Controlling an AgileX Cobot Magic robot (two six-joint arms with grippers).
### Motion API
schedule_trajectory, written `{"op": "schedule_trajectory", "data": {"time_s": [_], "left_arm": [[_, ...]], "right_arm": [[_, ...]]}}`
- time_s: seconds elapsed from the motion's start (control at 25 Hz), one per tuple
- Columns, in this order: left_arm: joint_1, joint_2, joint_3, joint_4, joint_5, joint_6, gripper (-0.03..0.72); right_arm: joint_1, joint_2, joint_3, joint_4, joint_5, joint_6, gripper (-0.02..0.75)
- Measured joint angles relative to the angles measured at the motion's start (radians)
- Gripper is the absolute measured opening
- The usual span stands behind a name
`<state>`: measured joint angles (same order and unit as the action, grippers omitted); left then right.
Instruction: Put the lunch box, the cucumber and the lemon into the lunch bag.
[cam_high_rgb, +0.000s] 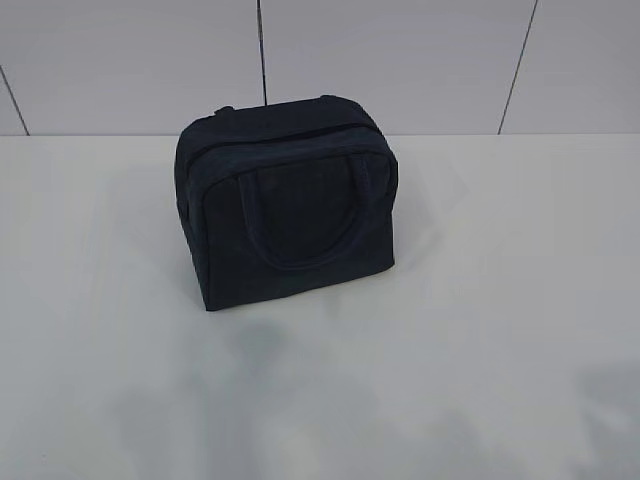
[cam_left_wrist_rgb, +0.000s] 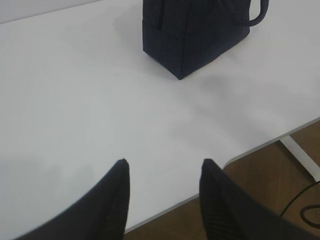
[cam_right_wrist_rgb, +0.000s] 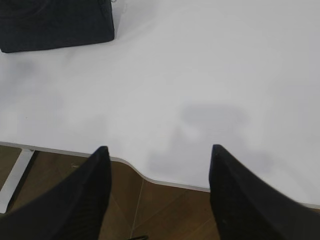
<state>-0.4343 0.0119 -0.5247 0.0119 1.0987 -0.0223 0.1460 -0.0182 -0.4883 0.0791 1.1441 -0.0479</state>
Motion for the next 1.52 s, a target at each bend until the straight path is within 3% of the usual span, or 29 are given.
{"op": "schedule_trajectory", "data": {"time_s": [0.36,0.76,1.04,1.52], "left_arm": [[0.014,0.000,0.000,-0.001,0.000,0.000,0.306],[0.231,0.000,0.000,-0.012,0.000,0.000,0.298],[0.316,0.000,0.000,-0.012,0.000,0.000,0.298],[0.341,0.000,0.000,-0.012,0.000,0.000,0.298]], "right_arm": [[0.000,0.000,0.000,0.000,0.000,0.000,0.463],[-0.122,0.000,0.000,0.000,0.000,0.000,0.463],[-0.138,0.000,0.000,0.000,0.000,0.000,0.463],[-0.138,0.000,0.000,0.000,0.000,0.000,0.463]]}}
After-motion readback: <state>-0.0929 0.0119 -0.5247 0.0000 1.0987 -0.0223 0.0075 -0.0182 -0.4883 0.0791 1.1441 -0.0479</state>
